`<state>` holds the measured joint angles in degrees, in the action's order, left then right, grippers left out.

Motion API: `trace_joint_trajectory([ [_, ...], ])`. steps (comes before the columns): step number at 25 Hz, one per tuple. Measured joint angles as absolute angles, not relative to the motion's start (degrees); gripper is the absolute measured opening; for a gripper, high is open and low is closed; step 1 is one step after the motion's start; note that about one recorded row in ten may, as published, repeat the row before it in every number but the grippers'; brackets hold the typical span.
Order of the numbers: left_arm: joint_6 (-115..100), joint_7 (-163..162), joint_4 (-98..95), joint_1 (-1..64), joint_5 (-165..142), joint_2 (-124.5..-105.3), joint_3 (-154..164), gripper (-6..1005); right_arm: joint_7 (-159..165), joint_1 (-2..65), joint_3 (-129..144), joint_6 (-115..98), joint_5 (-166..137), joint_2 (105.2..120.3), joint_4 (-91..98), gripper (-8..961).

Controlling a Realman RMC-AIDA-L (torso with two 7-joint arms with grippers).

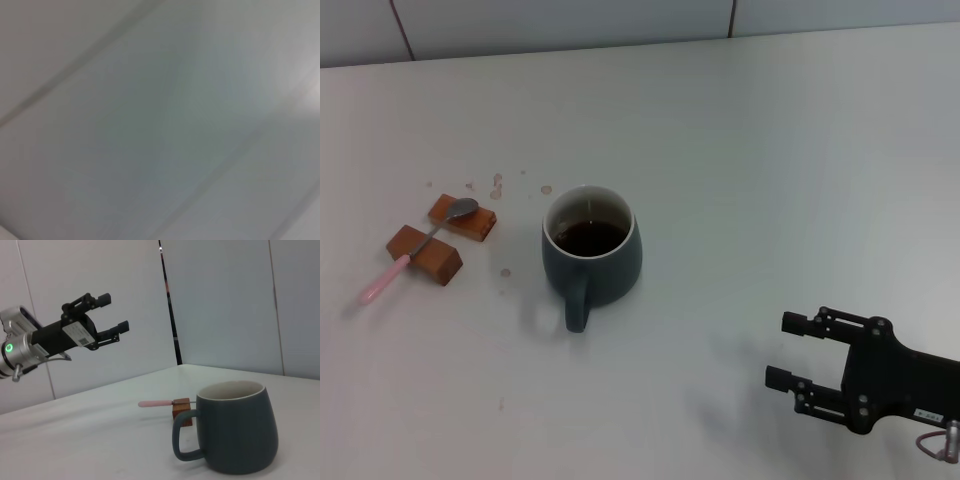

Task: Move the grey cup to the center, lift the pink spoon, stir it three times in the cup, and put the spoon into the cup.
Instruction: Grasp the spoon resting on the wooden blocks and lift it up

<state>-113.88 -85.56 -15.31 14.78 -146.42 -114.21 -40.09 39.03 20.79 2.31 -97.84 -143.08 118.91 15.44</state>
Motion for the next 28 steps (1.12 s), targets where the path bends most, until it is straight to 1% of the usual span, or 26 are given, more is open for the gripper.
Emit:
trace_joint_trajectory([
  [9,-107.1,-107.0,-15.6,13.1,-145.4,-114.17,-40.9,784,39.8,22.0,2.7,-97.7,-143.1,118.96,15.4,656],
  [15,-105.8,-117.3,-17.0,12.9,-145.9,-113.26,-38.2,785,39.8,22.5,2.8,-97.6,-143.1,119.0,15.2,656],
  [21,-104.0,-120.4,-17.7,11.4,-146.0,-114.03,-36.0,784,40.4,22.9,2.8,-97.8,-143.1,119.01,15.3,656],
  [28,-102.5,-122.2,-17.8,10.5,-145.9,-114.12,-32.5,784,40.5,23.0,2.8,-97.6,-143.3,119.01,15.3,656],
])
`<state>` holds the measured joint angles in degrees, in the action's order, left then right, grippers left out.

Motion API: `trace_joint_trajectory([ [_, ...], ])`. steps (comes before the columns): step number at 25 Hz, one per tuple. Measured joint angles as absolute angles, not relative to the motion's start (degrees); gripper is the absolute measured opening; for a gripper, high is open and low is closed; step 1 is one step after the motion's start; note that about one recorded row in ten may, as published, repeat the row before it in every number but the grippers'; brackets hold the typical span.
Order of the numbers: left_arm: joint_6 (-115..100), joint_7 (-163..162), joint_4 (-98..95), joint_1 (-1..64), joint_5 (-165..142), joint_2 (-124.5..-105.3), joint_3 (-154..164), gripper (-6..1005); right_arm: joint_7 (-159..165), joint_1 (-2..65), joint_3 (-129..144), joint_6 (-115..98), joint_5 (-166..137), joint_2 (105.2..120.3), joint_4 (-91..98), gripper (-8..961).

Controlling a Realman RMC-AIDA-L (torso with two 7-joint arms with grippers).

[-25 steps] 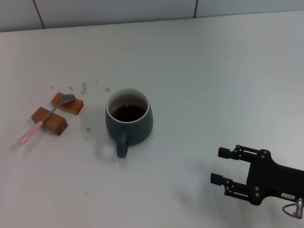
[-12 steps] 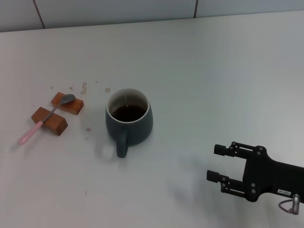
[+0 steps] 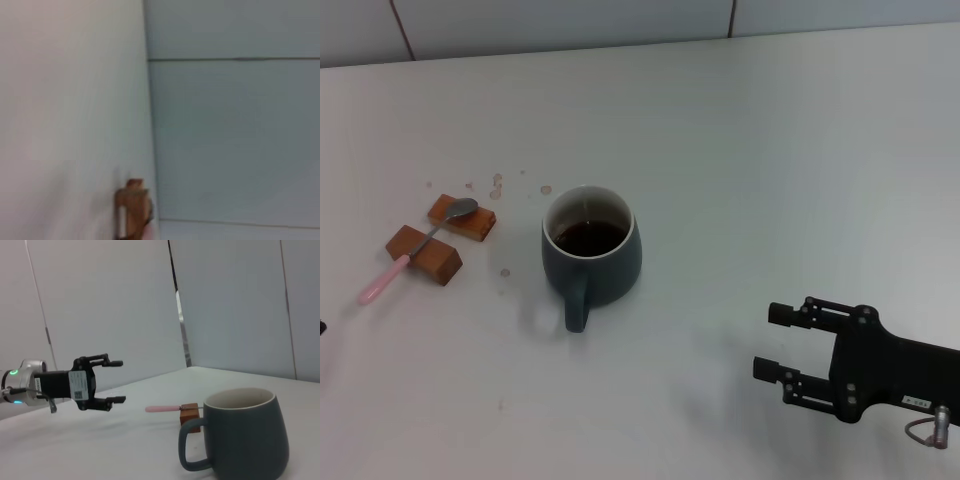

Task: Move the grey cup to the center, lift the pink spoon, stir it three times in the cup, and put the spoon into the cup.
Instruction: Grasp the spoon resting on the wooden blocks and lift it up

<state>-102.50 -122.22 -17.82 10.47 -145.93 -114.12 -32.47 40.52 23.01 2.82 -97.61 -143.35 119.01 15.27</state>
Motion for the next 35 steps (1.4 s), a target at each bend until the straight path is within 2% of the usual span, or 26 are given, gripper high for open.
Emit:
trace_joint_trajectory([
  [35,-90.1,-125.4,-14.2,14.3,-145.9,-114.16,-25.0,778,41.0,22.7,2.9,-97.6,-143.3,119.09,14.8,657],
])
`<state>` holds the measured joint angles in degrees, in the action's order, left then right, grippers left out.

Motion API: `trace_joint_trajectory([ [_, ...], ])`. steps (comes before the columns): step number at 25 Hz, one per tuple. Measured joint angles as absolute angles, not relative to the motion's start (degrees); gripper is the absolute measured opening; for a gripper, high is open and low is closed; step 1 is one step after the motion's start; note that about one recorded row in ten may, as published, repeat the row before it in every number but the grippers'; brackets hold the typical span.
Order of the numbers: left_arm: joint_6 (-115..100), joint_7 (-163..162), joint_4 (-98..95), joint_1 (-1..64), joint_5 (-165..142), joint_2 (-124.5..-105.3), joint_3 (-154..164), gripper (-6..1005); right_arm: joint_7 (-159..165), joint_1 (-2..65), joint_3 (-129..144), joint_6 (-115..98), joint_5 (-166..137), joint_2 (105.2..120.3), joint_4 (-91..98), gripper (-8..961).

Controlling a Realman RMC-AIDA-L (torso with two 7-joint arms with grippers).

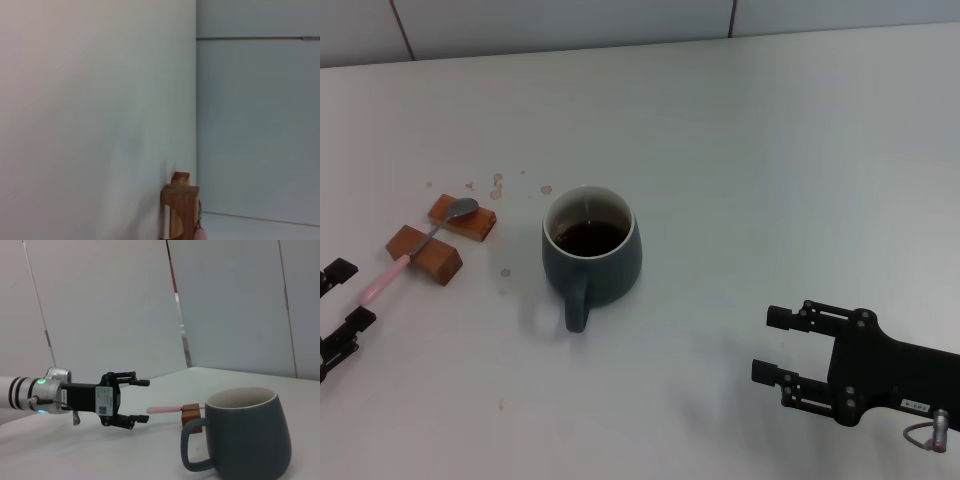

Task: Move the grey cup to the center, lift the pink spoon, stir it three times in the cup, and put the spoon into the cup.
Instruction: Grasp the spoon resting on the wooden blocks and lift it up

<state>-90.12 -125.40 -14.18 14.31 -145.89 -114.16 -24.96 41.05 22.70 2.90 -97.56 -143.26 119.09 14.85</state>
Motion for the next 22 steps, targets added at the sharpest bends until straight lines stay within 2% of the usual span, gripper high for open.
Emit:
trace_joint_trajectory([
  [22,-85.4,-125.8,-11.9,17.2,-145.9,-114.11,-24.2,762,41.8,22.7,2.5,-97.6,-143.2,119.0,14.9,657],
])
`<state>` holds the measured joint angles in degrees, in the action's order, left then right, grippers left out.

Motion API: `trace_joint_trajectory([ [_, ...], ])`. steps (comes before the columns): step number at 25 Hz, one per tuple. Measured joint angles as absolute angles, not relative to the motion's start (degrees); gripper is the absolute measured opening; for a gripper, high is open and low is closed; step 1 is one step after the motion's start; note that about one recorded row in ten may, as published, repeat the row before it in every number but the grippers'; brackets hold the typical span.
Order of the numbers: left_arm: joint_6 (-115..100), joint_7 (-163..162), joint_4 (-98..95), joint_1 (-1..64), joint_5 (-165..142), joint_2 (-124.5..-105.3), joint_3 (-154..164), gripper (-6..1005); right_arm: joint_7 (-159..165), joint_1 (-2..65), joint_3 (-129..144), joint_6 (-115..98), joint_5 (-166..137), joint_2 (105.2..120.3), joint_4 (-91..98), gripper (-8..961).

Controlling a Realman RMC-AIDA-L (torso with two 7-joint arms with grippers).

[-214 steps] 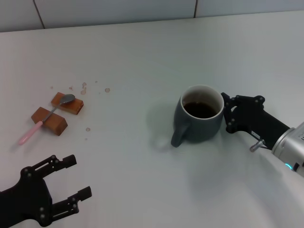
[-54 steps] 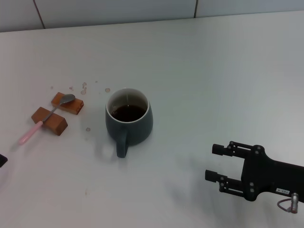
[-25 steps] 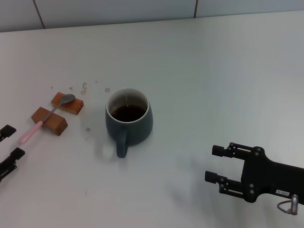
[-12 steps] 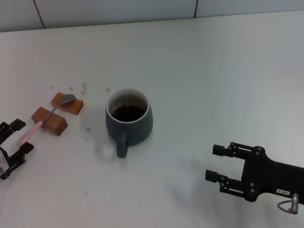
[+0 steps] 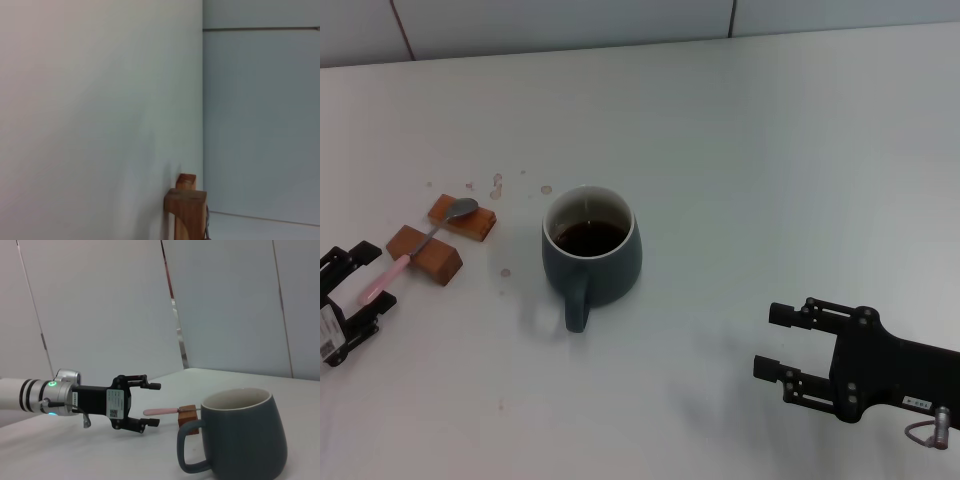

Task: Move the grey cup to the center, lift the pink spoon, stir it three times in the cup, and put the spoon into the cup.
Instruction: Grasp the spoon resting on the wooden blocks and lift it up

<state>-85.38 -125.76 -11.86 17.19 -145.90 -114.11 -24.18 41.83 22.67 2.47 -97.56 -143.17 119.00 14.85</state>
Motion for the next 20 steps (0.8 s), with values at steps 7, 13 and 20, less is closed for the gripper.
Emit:
trace_joint_trajectory([
  [7,-84.5,-125.8,-11.9,17.9,-145.9,-114.26,-24.1,757,41.9,22.7,2.4,-97.6,-143.2,119.0,14.9,657],
  [13,-84.0,-125.8,-11.9,18.5,-145.9,-114.36,-23.9,752,41.9,22.8,2.3,-97.6,-143.2,118.95,14.9,657],
  [20,-83.1,-125.9,-11.2,18.8,-145.7,-114.44,-23.7,747,42.4,22.9,2.3,-97.6,-143.2,118.91,15.1,657],
])
